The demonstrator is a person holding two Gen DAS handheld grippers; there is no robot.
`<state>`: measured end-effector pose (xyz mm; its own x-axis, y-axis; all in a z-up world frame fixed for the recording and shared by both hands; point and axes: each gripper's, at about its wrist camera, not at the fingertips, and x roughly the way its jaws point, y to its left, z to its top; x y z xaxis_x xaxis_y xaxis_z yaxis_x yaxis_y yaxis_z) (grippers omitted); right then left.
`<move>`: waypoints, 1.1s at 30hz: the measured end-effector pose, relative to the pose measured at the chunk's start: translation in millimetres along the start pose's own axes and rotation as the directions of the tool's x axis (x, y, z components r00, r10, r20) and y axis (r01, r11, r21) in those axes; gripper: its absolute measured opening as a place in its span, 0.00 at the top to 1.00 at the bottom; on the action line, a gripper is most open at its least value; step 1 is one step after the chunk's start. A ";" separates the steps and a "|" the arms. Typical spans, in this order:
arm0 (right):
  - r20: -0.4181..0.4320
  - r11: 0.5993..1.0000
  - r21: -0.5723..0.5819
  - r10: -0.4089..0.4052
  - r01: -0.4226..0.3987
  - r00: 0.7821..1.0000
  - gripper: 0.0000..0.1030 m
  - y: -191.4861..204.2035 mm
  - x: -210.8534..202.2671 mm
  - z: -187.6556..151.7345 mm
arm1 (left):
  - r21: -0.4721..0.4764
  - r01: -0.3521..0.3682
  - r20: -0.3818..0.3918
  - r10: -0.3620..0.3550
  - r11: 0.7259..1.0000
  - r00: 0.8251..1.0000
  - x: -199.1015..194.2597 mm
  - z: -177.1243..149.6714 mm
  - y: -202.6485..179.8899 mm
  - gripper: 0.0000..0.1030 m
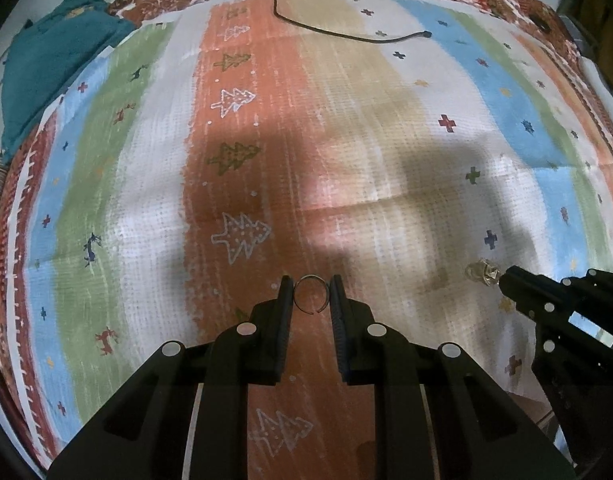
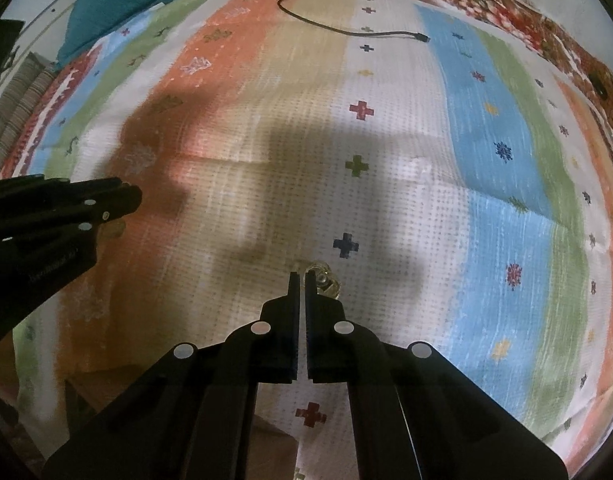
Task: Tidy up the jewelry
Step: 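Carry both rings to the tin and drop them inside with both tools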
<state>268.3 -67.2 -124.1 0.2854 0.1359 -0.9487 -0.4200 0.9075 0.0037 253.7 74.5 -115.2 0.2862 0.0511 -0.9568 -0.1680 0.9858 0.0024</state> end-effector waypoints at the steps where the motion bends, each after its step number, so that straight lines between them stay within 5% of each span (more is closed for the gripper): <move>1: 0.001 1.000 0.007 -0.004 0.004 1.000 0.97 -2.0 -0.8 0.2 | 0.000 0.000 -0.001 0.000 1.000 1.000 -0.1 -0.9 -0.5 0.83; 4: -0.003 1.000 0.014 -0.022 0.022 1.000 0.96 -4.4 -0.9 3.3 | 0.004 -0.002 -0.005 0.002 1.000 1.000 0.7 -1.2 -1.2 0.82; 6: 0.002 1.000 0.023 -0.017 0.017 1.000 0.76 -6.2 -0.9 4.2 | 0.003 -0.003 -0.006 0.003 1.000 1.000 1.4 -0.5 -1.3 0.82; 7: 0.011 1.000 0.019 -0.011 0.011 1.000 0.49 -5.1 -2.3 4.4 | 0.002 -0.002 -0.006 0.002 1.000 1.000 1.1 -1.1 -1.8 0.82; 8: 0.014 1.000 0.004 -0.008 0.008 1.000 0.47 -2.7 -2.3 4.7 | 0.003 -0.002 -0.007 0.002 1.000 1.000 1.5 -1.0 -1.9 0.82; 18: -0.045 0.999 -0.022 -0.045 0.044 0.998 0.49 -1.7 26.4 6.8 | 0.017 -0.005 -0.014 0.005 1.000 1.000 6.6 1.6 -6.4 0.82; 23: -0.053 0.999 -0.023 -0.049 0.047 0.997 0.58 -2.8 34.8 7.2 | 0.022 -0.010 -0.016 0.011 1.000 1.000 9.3 2.6 -7.3 0.82; 27: -0.057 0.998 -0.035 -0.049 0.047 0.997 0.82 -2.2 35.8 6.5 | 0.029 -0.014 -0.017 0.014 0.999 1.000 9.7 1.5 -9.0 0.82; 33: -0.056 0.999 -0.037 -0.035 0.033 0.998 0.85 -3.1 32.8 5.7 | 0.024 -0.008 -0.002 0.008 1.000 1.000 2.9 1.5 -9.7 0.82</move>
<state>283.9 -63.3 -153.4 0.2510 0.0815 -0.9646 -0.4417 0.8963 -0.0392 257.5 65.3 -117.6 0.2826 0.0589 -0.9574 -0.1475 0.9889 0.0172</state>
